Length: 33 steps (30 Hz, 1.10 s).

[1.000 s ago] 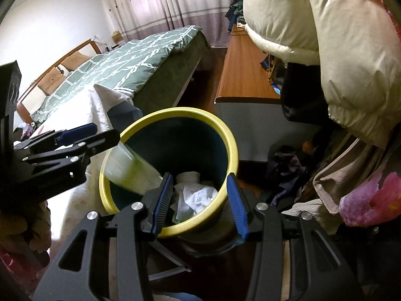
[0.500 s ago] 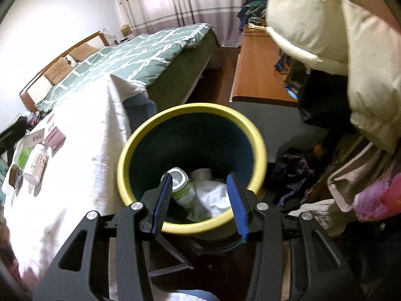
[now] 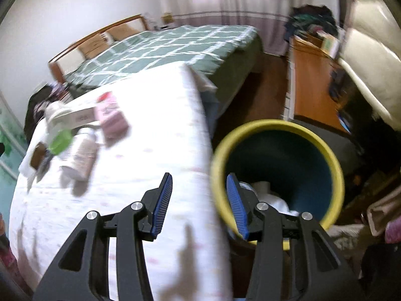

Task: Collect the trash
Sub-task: 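Move the right gripper back to the table and grasp the white foam net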

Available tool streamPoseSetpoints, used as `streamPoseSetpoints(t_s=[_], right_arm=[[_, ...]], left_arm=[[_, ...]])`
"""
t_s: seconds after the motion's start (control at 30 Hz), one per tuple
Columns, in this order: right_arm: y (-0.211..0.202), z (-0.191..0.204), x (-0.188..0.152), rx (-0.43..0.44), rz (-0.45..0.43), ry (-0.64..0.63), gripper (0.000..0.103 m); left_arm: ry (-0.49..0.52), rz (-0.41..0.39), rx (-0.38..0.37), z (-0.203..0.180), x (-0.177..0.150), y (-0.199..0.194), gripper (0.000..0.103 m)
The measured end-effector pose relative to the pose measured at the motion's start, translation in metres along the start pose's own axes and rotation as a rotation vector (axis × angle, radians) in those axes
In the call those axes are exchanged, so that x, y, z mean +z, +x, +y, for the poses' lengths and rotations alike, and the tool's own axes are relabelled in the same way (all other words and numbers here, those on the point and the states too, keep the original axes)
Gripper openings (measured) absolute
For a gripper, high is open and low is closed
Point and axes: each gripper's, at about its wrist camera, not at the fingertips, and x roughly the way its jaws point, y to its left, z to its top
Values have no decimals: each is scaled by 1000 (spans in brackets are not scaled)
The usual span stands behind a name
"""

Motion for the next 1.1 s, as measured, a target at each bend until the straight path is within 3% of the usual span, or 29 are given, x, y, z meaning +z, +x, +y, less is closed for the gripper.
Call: streamPoseSetpoints(t_s=[0.17, 0.3, 0.5, 0.67, 0.9, 1.1], right_arm=[[3, 76, 17, 89, -10, -99, 43], [5, 142, 26, 176, -14, -180, 43], [13, 249, 33, 310, 4, -304, 44], [42, 323, 54, 399, 87, -354, 44], [96, 388, 68, 347, 205, -401, 44], [131, 401, 69, 288, 264, -403, 44]], left_arm=[[-79, -45, 99, 68, -4, -28, 79], [-89, -70, 156, 98, -8, -50, 80], [-97, -83, 198, 112, -15, -78, 80], [-91, -96, 200, 104, -17, -99, 81], [-63, -98, 191, 87, -15, -104, 83], [-49, -103, 182, 84, -13, -108, 83]])
